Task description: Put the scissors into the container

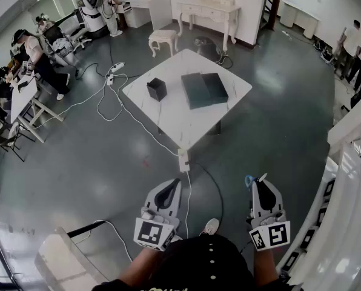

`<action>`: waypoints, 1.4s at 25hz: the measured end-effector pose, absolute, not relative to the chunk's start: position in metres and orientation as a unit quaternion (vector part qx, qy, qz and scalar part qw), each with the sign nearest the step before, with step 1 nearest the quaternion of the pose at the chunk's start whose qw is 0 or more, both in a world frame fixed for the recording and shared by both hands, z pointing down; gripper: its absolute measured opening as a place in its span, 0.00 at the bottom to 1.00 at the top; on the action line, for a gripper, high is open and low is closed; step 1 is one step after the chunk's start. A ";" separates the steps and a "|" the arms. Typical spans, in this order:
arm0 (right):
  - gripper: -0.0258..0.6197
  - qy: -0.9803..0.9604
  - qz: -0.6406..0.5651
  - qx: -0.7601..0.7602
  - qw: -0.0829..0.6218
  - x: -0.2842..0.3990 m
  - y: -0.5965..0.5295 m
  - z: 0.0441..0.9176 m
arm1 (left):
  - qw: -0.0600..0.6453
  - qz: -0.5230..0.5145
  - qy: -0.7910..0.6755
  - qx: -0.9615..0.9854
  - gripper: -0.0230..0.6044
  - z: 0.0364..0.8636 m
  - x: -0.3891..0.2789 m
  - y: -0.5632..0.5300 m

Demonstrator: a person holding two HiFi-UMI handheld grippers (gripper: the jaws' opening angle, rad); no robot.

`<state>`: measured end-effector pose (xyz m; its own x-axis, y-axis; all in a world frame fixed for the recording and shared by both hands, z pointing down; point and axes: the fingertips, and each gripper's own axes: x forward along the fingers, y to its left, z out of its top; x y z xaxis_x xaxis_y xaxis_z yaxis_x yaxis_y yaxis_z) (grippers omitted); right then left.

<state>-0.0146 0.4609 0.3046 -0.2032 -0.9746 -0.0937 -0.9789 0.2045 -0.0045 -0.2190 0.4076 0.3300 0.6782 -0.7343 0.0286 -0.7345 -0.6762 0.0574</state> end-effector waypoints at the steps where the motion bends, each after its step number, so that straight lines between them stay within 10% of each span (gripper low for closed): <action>1: 0.11 0.775 0.028 -0.630 0.038 -0.014 0.460 0.306 | 0.031 0.000 -0.402 0.915 0.08 0.331 -0.219 0.407; 35: 0.11 0.795 0.011 -0.605 0.035 0.065 0.401 0.327 | 0.039 0.001 -0.435 0.900 0.08 0.347 -0.146 0.358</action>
<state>0.0648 0.4008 0.3271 -0.2651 -0.9618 -0.0686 -0.9633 0.2672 -0.0246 -0.1459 0.3582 0.3467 0.6222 -0.7820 0.0356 -0.7822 -0.6192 0.0690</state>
